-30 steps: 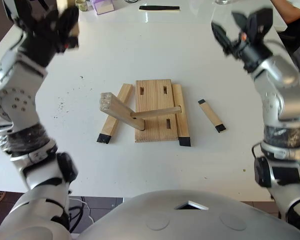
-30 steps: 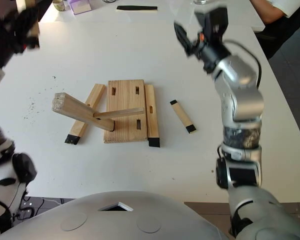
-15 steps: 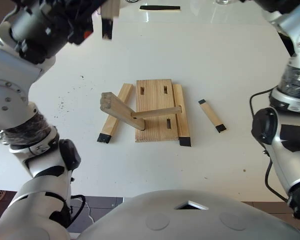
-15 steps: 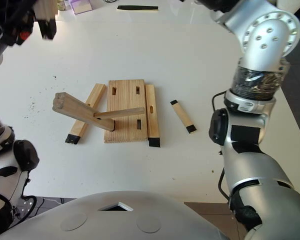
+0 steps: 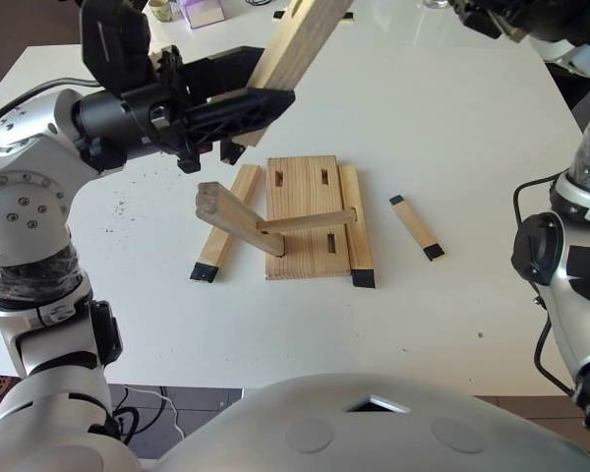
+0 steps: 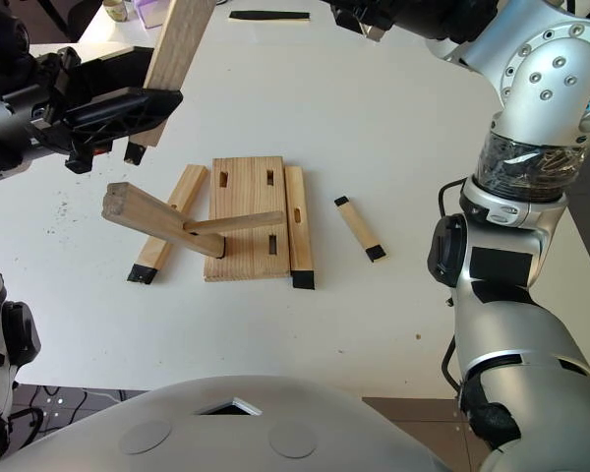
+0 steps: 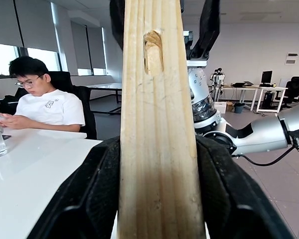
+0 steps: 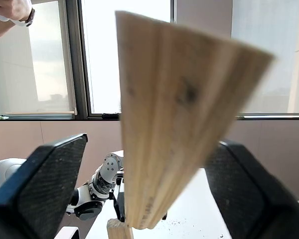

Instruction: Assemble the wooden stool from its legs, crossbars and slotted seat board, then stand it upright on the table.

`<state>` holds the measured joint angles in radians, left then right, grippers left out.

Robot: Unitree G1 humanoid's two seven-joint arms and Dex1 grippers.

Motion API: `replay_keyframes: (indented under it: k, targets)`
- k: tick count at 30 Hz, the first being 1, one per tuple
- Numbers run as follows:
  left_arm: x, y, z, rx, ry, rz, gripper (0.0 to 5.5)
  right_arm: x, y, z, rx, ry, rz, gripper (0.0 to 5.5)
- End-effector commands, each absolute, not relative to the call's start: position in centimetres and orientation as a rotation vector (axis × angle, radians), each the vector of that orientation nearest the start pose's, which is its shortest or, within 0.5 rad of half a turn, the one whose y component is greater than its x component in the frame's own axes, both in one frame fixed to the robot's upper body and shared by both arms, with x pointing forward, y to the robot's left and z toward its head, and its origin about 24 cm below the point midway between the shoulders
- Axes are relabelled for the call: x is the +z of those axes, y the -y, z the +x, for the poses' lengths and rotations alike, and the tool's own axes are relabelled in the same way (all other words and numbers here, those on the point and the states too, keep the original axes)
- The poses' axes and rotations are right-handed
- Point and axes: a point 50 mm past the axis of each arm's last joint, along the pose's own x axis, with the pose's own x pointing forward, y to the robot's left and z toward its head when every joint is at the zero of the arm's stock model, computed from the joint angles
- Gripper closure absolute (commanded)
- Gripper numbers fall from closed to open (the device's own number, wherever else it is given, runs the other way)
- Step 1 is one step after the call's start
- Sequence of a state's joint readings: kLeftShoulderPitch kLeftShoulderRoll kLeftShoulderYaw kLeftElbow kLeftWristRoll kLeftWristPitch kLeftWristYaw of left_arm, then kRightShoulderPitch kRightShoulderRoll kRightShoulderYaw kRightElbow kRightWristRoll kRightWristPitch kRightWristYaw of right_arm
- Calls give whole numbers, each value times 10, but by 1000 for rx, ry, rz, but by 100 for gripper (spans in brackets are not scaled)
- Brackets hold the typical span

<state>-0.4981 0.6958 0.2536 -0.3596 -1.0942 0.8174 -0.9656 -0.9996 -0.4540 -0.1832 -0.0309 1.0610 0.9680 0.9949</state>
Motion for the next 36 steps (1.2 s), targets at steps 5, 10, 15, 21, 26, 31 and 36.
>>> replay_keyframes:
  k: [5, 10, 15, 21, 26, 31, 36]
  targets:
    - [238, -175, 240, -1419, 105, -79, 346, 315, 119, 277, 1669, 230, 260, 252]
    - [235, -177, 241, -1418, 102, -63, 346, 313, 120, 276, 1680, 220, 262, 329]
    - [235, -178, 241, -1424, 115, -77, 346, 309, 121, 274, 1683, 207, 266, 343]
    - [233, -174, 248, -1371, 134, -79, 346, 304, 121, 272, 1684, 202, 252, 345]
    - [220, -173, 256, -1297, 97, -45, 250, 304, 124, 275, 1609, 253, 240, 347]
    - [206, -203, 274, -1067, 73, 33, 244, 302, 148, 291, 1422, 296, 82, 347]
    - [193, -265, 287, -594, 118, -91, 244, 266, 194, 300, 1270, 132, -175, 347]
